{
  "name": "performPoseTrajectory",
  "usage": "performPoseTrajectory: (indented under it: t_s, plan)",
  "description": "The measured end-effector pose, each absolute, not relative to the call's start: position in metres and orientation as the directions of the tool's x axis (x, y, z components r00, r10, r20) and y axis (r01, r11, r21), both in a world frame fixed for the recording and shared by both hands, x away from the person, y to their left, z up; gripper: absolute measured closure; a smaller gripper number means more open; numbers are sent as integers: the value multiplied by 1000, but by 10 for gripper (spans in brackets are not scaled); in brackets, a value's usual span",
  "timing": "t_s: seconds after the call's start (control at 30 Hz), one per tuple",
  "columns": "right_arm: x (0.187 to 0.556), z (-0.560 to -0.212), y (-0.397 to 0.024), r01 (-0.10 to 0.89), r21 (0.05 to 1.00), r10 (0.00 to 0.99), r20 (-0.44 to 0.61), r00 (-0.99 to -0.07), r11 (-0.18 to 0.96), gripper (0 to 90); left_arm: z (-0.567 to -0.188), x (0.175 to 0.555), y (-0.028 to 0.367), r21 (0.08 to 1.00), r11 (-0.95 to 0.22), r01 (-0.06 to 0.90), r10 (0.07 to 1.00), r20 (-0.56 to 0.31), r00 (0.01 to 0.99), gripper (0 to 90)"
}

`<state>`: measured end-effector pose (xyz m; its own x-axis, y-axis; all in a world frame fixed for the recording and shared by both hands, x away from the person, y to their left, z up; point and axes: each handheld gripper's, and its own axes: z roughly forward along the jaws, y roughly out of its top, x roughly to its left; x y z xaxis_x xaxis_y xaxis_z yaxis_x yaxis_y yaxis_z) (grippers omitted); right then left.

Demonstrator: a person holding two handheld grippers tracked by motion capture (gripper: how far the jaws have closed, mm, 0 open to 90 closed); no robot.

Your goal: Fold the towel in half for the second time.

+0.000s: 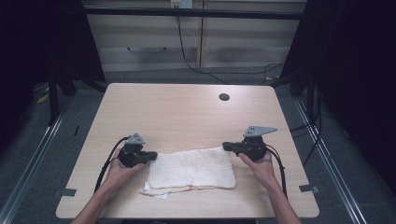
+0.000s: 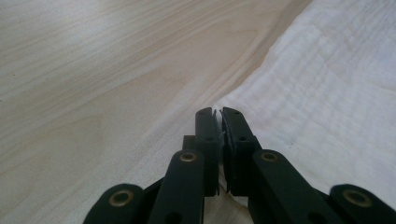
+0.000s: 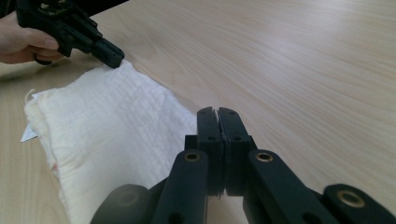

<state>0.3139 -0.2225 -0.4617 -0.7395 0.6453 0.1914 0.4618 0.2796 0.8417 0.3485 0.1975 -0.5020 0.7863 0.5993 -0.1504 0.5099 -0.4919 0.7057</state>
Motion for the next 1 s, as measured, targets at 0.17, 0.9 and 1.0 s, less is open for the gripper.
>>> performPoseTrajectory:
  t_s: [0.17, 0.9, 1.0]
  plan:
    - [304, -453, -216, 435, 850, 628, 169, -759, 297, 890, -502, 347, 196, 708, -476, 521, 629, -140, 764, 862]
    - [257, -464, -193, 428, 793, 526, 163, -835, 434, 889, -495, 347, 203, 759, -367, 538, 688, -168, 706, 864]
    - [255, -470, -191, 438, 782, 518, 174, -837, 444, 889, -494, 349, 203, 759, -365, 540, 698, -160, 698, 864]
